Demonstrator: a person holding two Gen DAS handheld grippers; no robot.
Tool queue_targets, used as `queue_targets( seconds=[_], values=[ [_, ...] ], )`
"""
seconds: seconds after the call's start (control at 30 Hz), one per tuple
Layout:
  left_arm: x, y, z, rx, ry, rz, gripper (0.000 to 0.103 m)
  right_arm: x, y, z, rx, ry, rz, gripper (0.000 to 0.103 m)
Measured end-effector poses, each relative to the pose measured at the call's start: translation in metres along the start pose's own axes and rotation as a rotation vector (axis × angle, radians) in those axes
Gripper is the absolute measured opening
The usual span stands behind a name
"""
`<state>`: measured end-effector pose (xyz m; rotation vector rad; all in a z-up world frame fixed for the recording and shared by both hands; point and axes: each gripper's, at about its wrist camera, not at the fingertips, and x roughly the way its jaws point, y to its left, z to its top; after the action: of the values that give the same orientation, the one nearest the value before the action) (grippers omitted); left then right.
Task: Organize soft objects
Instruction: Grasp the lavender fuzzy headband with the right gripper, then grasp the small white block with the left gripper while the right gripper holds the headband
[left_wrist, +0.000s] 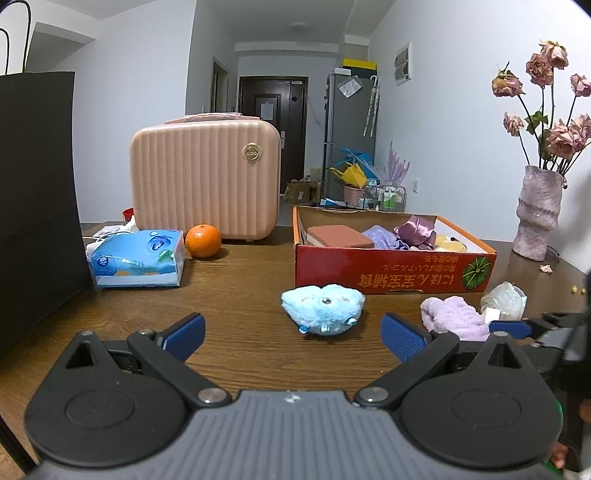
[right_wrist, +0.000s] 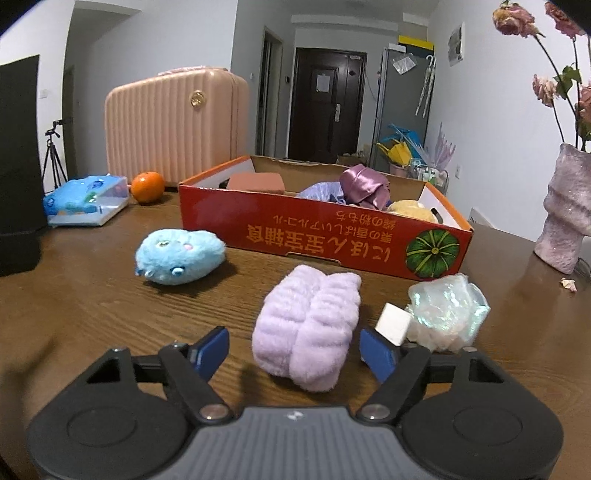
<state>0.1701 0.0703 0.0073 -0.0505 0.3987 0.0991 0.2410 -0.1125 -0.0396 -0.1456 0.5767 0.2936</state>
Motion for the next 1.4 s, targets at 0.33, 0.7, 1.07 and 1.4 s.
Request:
queue_targets(
  seconds=[0.33,0.7,1.07,1.4],
  values=[
    [0.000,0.000,0.001,-0.003,0.001,-0.016,0.103,0.029,0.003,0.006,0.015,0.069,-0.040,0.051],
    [0.001,0.000,0.000,-0.004,0.008,-0.014,0.103,0.012,0.007,0.004,0.008,0.003,-0.009,0.043],
    [0.008,0.001,-0.002,-0.015,0.029,-0.009,0.103,-0.027,-0.007,0.001,0.035,-0.124,0.002,0.043],
    [0.006,-0.013,0.003,0.018,0.037,-0.012,0.103,-0.047,-0.023,0.002,0.071,-0.186,-0.004,0.043]
  ],
)
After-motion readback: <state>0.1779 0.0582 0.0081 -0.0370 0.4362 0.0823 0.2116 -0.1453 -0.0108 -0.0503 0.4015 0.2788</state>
